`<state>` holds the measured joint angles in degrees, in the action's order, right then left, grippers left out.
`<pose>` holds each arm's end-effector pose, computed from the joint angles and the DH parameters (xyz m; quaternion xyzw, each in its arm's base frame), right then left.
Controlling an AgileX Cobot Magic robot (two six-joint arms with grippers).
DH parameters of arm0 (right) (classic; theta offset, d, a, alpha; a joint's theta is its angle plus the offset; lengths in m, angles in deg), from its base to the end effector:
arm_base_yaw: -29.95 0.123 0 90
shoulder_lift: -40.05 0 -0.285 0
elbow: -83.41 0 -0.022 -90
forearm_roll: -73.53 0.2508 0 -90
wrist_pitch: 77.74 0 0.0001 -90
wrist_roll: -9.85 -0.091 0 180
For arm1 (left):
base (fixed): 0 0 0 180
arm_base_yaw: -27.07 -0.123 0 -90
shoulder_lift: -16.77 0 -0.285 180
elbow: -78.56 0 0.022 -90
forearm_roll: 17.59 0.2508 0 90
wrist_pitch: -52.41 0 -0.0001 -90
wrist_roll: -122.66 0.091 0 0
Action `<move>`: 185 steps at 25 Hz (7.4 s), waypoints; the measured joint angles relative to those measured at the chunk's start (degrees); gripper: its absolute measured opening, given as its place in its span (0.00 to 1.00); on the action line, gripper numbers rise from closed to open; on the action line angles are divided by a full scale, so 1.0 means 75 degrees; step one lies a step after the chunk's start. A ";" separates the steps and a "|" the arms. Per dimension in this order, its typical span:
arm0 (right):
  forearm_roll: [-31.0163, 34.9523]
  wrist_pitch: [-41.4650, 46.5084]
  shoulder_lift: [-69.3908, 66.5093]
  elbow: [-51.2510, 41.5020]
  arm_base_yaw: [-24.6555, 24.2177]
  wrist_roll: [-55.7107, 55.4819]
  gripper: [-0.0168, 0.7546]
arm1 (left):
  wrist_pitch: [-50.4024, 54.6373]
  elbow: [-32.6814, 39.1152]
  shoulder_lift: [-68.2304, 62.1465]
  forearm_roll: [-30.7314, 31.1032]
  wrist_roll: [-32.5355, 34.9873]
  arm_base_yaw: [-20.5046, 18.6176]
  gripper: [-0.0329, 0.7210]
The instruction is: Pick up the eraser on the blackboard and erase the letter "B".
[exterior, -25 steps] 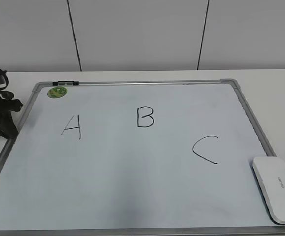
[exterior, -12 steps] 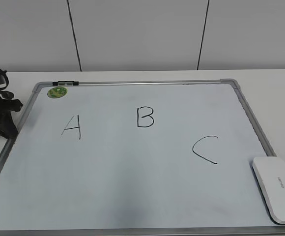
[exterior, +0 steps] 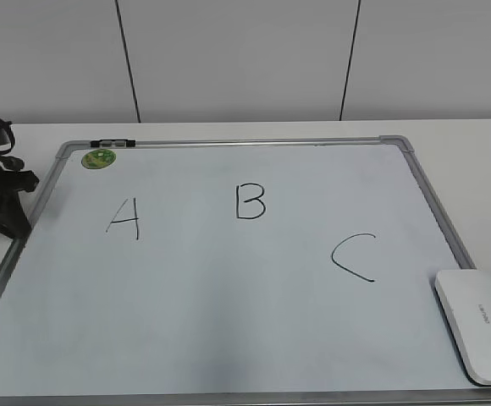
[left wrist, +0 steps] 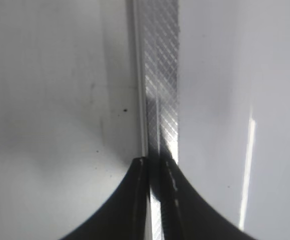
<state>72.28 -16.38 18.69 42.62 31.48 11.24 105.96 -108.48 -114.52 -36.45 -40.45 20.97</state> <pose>0.0219 -0.0012 0.3131 -0.0225 0.8806 -0.0103 0.4732 0.4135 0.0204 0.1265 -0.0016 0.9908 -0.1272 0.0452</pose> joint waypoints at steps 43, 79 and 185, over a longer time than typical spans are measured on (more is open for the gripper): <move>0.0877 -0.2891 -1.0253 0.1061 0.0517 0.0123 0.81 | 0.0017 -0.0012 0.0000 -0.0085 0.0000 0.0000 0.08; 0.0677 -0.0355 -1.0817 0.4570 0.1944 0.0181 0.72 | 0.0044 -0.0012 0.0000 -0.0085 0.0000 0.0000 0.08; -0.0681 0.1282 -1.6154 1.2562 0.2562 -0.0185 0.72 | 0.0269 -0.0112 -0.0152 -0.0237 0.0000 -0.0053 0.08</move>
<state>67.18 -6.76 -102.47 136.83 50.69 9.85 107.97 -109.32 -115.65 -38.23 -40.45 20.58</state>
